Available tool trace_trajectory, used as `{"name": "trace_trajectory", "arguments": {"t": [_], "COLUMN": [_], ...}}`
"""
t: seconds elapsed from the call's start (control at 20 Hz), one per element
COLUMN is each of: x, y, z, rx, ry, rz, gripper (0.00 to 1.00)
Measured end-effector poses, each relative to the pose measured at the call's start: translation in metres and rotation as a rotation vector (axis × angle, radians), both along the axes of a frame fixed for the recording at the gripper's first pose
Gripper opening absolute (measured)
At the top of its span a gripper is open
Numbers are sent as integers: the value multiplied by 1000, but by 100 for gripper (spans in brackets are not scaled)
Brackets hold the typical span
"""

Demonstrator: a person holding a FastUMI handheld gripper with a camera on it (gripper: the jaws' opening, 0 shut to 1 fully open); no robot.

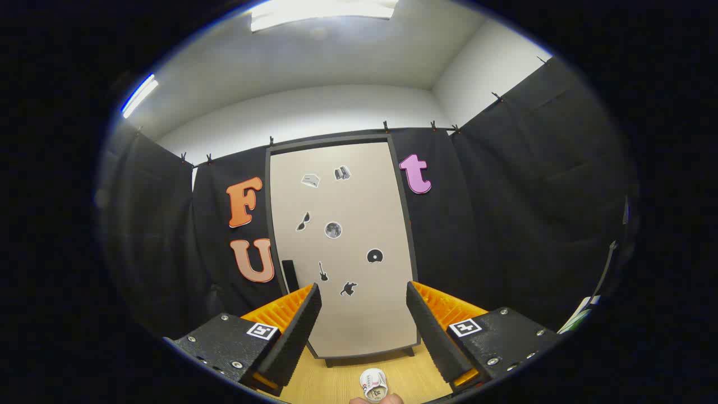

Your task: Open the shoe cabinet door, grab the shoes and put them into the shoe cabinet, then close the shoe cabinet door.

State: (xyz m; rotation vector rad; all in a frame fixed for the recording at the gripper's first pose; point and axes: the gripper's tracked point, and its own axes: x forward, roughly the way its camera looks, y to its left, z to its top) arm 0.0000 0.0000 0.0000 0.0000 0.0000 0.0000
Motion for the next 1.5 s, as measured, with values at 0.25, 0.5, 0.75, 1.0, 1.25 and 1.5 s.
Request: {"name": "trace_trajectory", "arguments": {"t": [0.25,0.5,0.75,1.0,1.25,1.5], "x": [-2,5,6,11,22,32], "y": [-4,3,7,18,35,49], "z": [11,21,18,17,11,6], "rx": [2,-17,-53,-63,-50,-71], "ry": [-10,-32,-26,-22,-12,-5], "rz": [-8,-1,0,9,11,1], "gripper": [96,96,96,96,96,96]}}
